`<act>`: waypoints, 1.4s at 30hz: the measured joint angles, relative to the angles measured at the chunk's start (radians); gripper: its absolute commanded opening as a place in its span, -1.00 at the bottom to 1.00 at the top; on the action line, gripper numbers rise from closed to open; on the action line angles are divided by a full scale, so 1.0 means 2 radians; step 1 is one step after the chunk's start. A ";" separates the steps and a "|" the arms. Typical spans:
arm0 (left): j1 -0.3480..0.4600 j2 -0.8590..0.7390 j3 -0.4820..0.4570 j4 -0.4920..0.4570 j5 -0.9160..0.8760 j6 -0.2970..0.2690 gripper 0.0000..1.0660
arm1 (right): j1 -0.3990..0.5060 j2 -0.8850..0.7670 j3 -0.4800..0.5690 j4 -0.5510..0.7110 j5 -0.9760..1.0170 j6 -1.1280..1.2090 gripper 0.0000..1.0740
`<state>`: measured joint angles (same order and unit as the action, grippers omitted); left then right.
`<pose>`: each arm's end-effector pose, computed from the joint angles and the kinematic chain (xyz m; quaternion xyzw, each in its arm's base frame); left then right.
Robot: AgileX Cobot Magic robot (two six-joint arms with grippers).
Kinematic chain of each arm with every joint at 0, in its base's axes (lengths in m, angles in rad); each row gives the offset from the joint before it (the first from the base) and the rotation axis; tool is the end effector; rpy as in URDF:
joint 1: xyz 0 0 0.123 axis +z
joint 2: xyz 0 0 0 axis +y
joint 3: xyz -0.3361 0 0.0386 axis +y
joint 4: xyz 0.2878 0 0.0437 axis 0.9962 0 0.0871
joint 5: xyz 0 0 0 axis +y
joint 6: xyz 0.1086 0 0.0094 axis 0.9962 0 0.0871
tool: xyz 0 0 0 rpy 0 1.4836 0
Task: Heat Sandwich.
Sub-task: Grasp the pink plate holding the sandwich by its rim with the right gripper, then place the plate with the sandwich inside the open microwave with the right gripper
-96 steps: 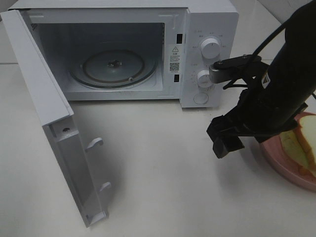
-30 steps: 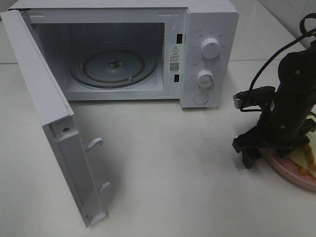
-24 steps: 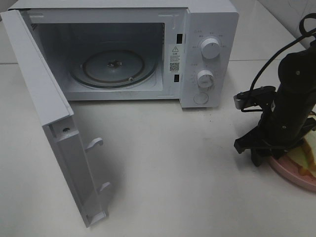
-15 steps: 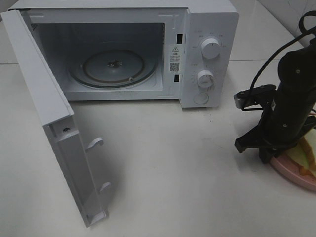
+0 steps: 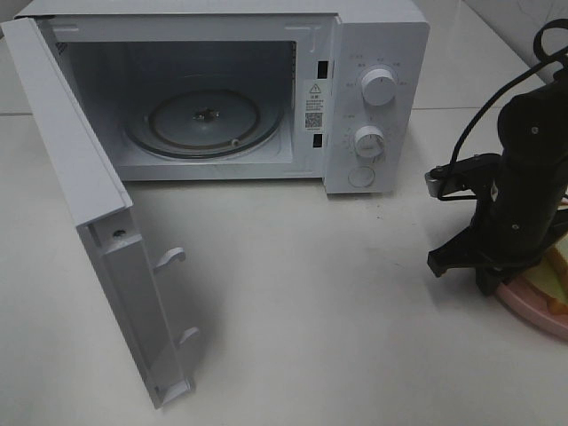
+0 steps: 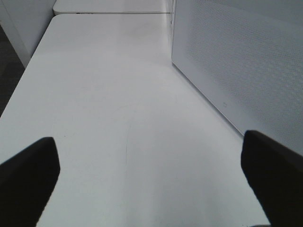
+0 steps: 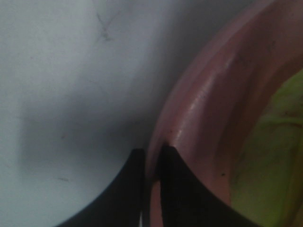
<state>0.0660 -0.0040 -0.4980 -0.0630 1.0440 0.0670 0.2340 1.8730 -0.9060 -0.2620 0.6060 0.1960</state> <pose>-0.0068 -0.0064 0.2892 0.0014 0.8479 0.0038 0.5301 0.3413 0.0648 0.1130 -0.1229 0.9884 -0.0681 0.0580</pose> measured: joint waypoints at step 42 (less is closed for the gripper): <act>0.000 0.000 0.000 0.000 0.000 0.000 0.94 | 0.109 -0.092 0.002 -0.062 0.165 0.075 -0.99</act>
<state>0.0660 -0.0040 -0.4980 -0.0630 1.0440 0.0670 0.4510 1.6890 -0.9010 -0.3860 0.9370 0.3450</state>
